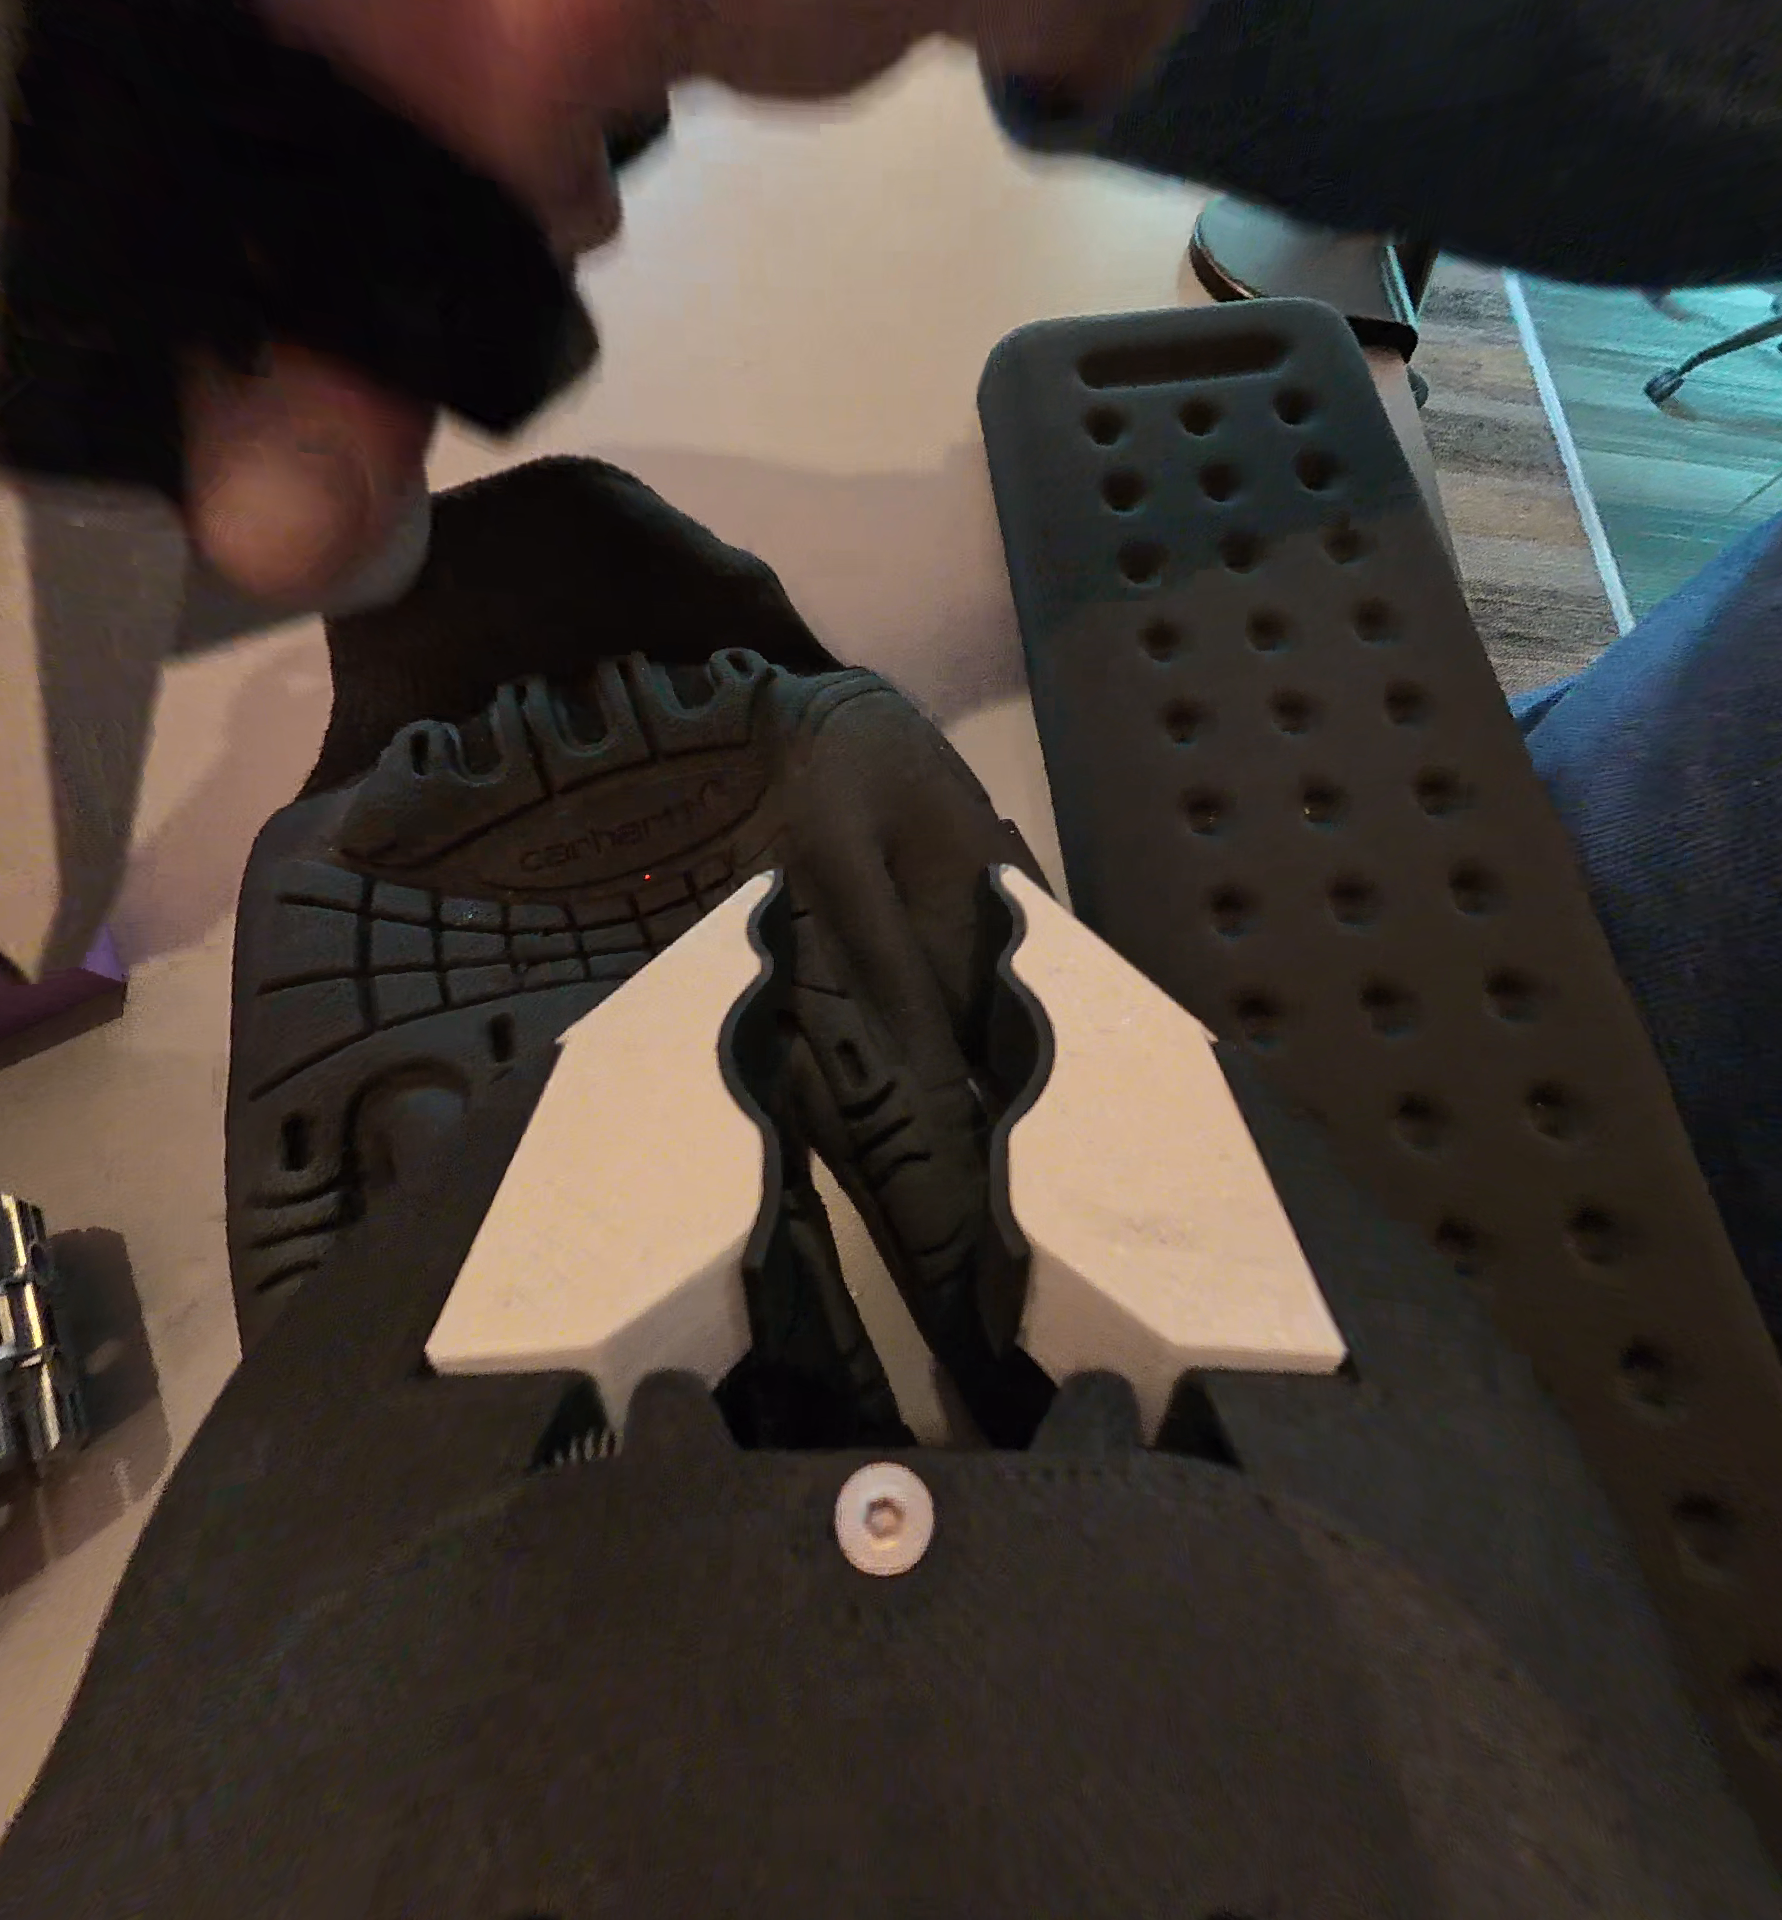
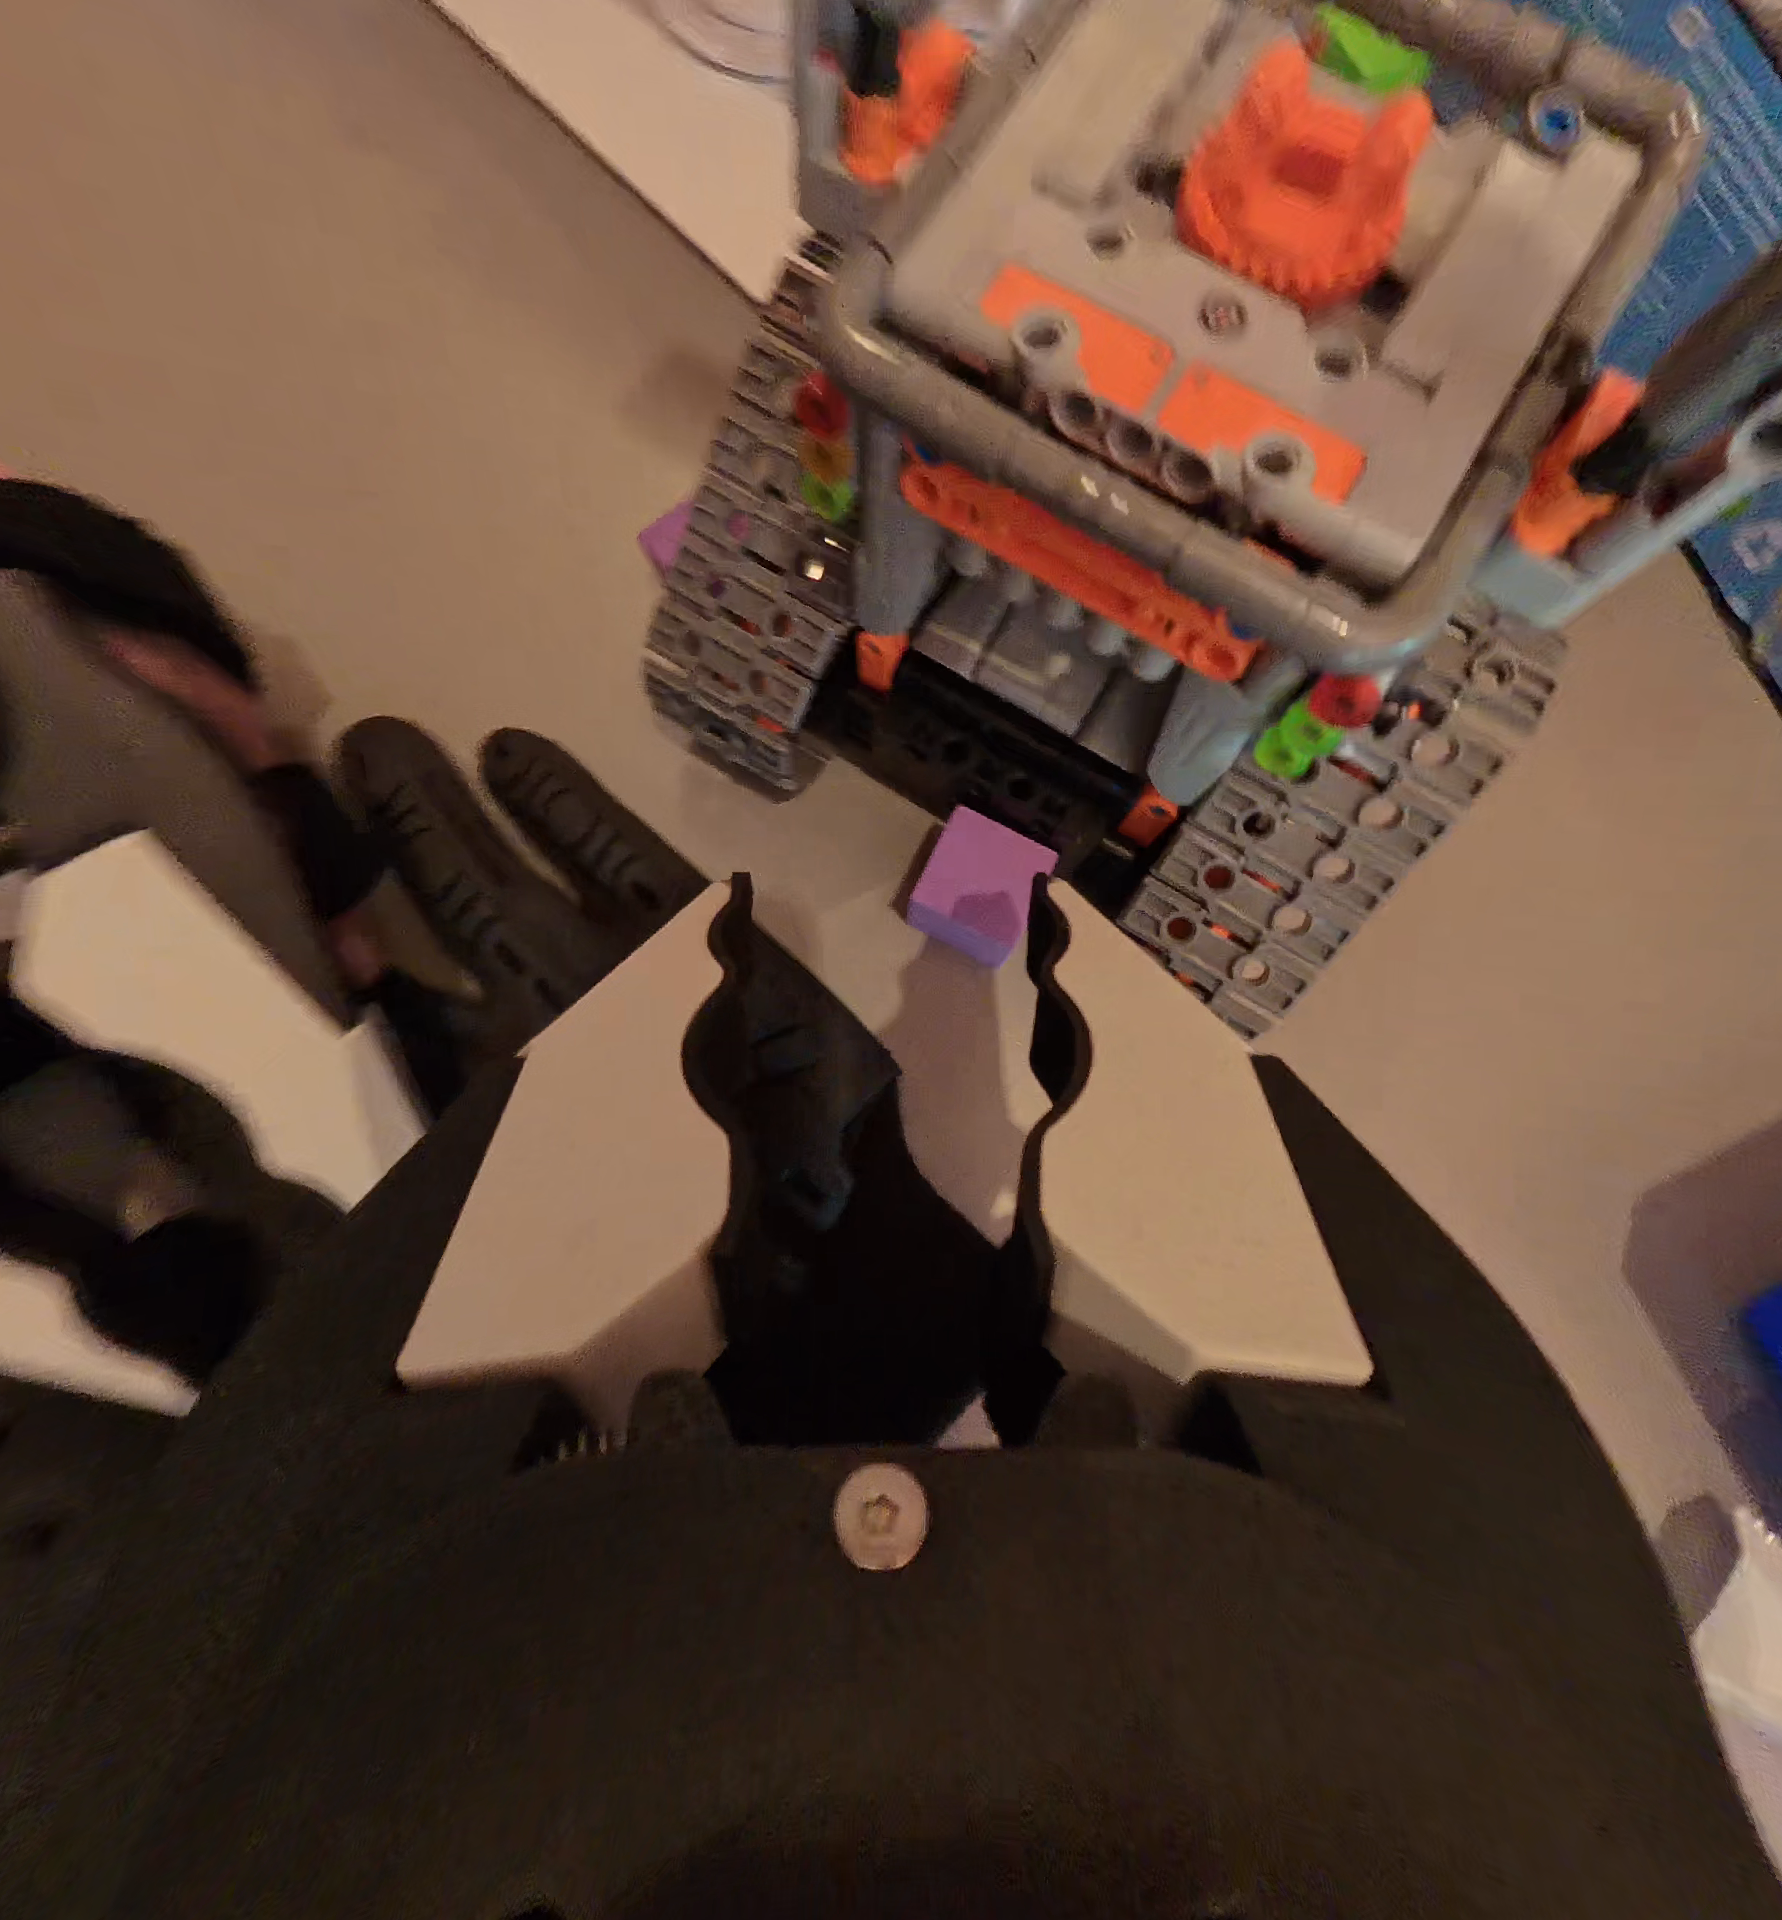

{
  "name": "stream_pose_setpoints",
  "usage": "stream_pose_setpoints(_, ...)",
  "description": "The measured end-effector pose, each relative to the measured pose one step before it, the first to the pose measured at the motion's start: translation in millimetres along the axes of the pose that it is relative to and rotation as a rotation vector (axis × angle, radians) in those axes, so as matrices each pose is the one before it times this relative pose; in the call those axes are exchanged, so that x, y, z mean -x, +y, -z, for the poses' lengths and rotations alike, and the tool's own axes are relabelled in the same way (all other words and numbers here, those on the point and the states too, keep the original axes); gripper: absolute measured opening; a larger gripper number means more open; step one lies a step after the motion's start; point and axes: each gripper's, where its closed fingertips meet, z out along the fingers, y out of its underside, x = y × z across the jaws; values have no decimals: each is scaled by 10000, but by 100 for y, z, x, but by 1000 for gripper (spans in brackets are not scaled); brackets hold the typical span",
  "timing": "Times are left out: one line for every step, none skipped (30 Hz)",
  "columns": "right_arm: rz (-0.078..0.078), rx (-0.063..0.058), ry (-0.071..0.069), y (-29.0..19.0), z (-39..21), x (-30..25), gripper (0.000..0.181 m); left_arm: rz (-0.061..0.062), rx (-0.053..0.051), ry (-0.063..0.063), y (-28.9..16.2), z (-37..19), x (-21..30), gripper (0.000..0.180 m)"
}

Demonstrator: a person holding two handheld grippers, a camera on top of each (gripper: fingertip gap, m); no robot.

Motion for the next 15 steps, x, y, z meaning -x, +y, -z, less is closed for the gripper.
stream_pose_setpoints(-181, -18, 446, 486, -675, -339, 53, -34, 16, 12, 29, -44, -72, 35)
stream_pose_setpoints(-30, 3, 323, 393, -454, -222, 52, -64, 38, -22, 55, -39, -34, 35)
stream_pose_setpoints(-55, 70, 126, 365, -408, -41, 52, -45, 8, -14, -9, -2, -38, 36)
stream_pose_setpoints(-98, 2, 35, 167, -377, 66, 52, -10, 6, -1, -6, 0, -7, 35)
stream_pose_setpoints(-51, -54, 120, -2, -279, -47, 51, 4, 3, 3, 4, 2, -7, 35)
stream_pose_setpoints(64, -4, 252, -4, -201, -218, 49, -9, -3, 5, 11, -2, -20, 35)
stream_pose_setpoints(73, 57, 200, 42, -171, -199, 45, -12, -4, 4, 2, 4, -18, 34)
stream_pose_setpoints(2, 209, 93, 231, -222, -98, 43, -6, 4, -2, 14, -3, 8, 34)
stream_pose_setpoints(-2, 205, 124, 228, -191, -172, 39, -6, 9, -5, 20, -17, 12, 34)
stream_pose_setpoints(-13, 74, 125, 80, -135, -203, 33, -6, 6, -5, 8, 4, 11, 34)
stream_pose_setpoints(-32, 12, 31, 23, -79, -96, 29, -10, -3, 1, 1, 4, -1, 34)
stream_pose_setpoints(-19, -28, -37, -15, -29, -32, 27, -8, -2, -3, 16, 4, -2, 34)
stream_pose_setpoints(5, -32, -60, -11, 46, -11, 27, -5, 1, -6, 5, 6, 20, 34)
stream_pose_setpoints(24, -130, -66, -154, 168, 26, 27, -6, -2, -5, 9, 15, 21, 34)
stream_pose_setpoints(41, -205, -139, -285, 345, 128, 26, -7, -14, -5, -20, 37, 6, 34)
